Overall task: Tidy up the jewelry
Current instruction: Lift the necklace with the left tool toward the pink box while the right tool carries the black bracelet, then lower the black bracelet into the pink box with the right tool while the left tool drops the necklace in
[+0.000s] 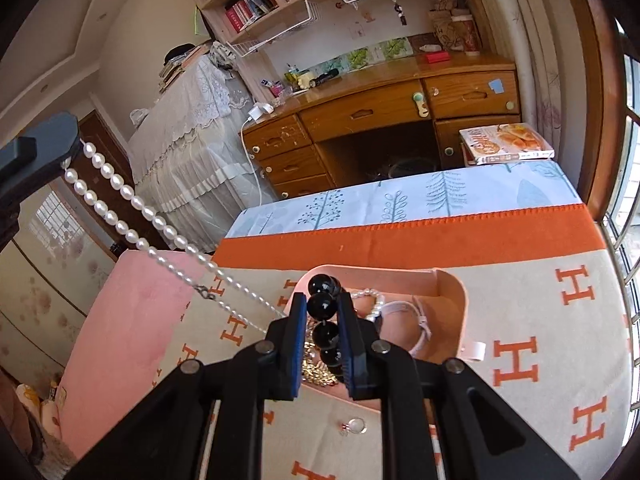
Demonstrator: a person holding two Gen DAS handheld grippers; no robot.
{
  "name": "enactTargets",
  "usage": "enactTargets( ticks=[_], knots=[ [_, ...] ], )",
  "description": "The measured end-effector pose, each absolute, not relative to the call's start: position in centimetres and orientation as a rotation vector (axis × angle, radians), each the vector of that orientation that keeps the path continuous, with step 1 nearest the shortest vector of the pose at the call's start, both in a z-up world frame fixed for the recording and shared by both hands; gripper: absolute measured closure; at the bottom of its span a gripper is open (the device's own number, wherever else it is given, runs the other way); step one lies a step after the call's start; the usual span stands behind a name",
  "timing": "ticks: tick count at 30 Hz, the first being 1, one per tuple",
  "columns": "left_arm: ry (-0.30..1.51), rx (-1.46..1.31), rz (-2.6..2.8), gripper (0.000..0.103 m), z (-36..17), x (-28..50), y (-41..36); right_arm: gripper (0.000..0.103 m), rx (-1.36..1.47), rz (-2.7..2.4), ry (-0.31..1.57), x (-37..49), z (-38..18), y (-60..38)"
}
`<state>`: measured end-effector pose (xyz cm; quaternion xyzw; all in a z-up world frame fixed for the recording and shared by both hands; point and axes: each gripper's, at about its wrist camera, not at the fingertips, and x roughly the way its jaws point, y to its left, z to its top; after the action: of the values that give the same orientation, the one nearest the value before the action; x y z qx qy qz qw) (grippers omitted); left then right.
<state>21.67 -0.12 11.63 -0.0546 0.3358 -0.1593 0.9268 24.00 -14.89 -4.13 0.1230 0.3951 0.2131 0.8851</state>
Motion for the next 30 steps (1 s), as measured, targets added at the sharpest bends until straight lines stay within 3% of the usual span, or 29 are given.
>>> enactTargets(
  ticks=[6,30],
  knots=[
    [0.71,-0.109,-0.329,0.1,10.5,22.5,0.3,0.087,0.115,0.374,0.92,24.5,-6.3,-12.9],
    [0.782,-0.056,-0.398,0.1,6.9,26.7,-7.2,0.082,0.219,0.29,0.884,20.7,-7.2,-23.5]
  ],
)
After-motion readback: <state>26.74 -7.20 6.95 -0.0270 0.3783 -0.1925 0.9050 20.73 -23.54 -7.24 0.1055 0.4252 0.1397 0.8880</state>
